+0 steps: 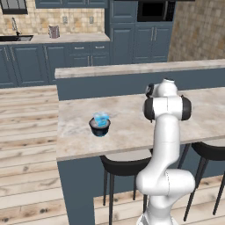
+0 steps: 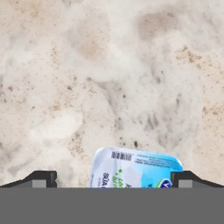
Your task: Stack the yogurt containers by placing the smaller containers on top of the larger containers.
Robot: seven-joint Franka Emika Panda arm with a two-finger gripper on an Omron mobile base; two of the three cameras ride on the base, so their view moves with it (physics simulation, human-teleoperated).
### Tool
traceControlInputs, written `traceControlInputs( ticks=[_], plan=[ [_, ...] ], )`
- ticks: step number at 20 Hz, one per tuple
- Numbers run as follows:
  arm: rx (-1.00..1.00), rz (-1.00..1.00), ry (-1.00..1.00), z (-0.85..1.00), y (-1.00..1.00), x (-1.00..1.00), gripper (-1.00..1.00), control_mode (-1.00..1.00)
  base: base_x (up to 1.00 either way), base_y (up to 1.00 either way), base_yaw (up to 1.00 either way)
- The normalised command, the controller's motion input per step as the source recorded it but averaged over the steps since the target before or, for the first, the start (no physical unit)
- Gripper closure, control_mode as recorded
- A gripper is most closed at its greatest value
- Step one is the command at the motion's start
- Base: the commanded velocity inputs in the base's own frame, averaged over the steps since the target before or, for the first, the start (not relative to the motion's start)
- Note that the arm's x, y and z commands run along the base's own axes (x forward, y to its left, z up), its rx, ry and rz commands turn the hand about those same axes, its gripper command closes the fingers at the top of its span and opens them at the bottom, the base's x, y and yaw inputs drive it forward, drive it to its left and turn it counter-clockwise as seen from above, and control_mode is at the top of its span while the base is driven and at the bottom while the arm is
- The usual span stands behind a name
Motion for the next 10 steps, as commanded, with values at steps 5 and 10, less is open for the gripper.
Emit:
traceControlInputs(
  ticks=[5, 10],
  plan=[
    [0.0, 0.0, 0.0, -0.16, 0.0, 0.02, -1.0, -1.0, 0.0, 0.0, 0.0],
    [0.0, 0.0, 0.0, -0.05, 0.0, -0.06, -1.0, -1.0, 0.0, 0.0, 0.0]
  ],
)
